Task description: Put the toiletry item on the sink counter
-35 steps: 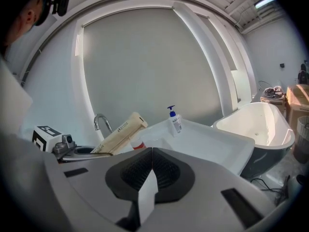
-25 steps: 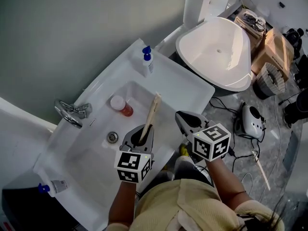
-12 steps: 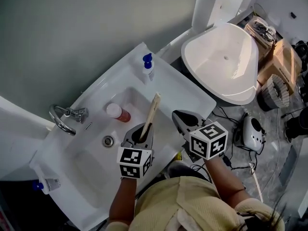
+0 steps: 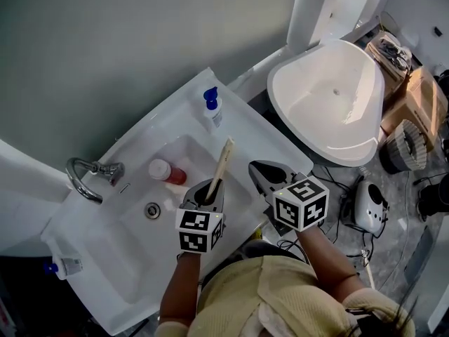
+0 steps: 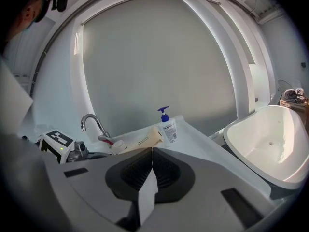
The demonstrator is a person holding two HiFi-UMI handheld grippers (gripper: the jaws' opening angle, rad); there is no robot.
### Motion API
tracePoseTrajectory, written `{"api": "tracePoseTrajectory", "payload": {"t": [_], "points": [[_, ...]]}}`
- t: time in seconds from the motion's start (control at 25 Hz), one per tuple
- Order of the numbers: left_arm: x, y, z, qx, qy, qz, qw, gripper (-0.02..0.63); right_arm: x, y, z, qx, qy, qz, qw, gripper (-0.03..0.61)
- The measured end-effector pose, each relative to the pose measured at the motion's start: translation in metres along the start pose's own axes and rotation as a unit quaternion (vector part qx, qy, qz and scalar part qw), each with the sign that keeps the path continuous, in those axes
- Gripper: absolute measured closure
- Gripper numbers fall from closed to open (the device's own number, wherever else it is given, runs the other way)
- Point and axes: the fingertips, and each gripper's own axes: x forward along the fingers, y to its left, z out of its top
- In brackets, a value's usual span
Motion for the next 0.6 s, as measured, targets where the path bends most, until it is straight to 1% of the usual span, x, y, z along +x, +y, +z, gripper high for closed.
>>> {"api": "tracePoseTrajectory", "payload": {"t": [0.36, 0.6], "points": [[0.039, 0.010, 0.001, -0.001, 0.027, 0.023, 0.9994, 0.554, 0.015, -0.023, 0.002, 0.001, 0.015, 0.018, 1.000, 0.552], [0.059, 0.017, 0.004, 0.005, 0.040, 0.047, 0.9981, 0.554, 0.021, -0.038, 0.006, 0.002, 0.021, 0.026, 0.999, 0.552]]}}
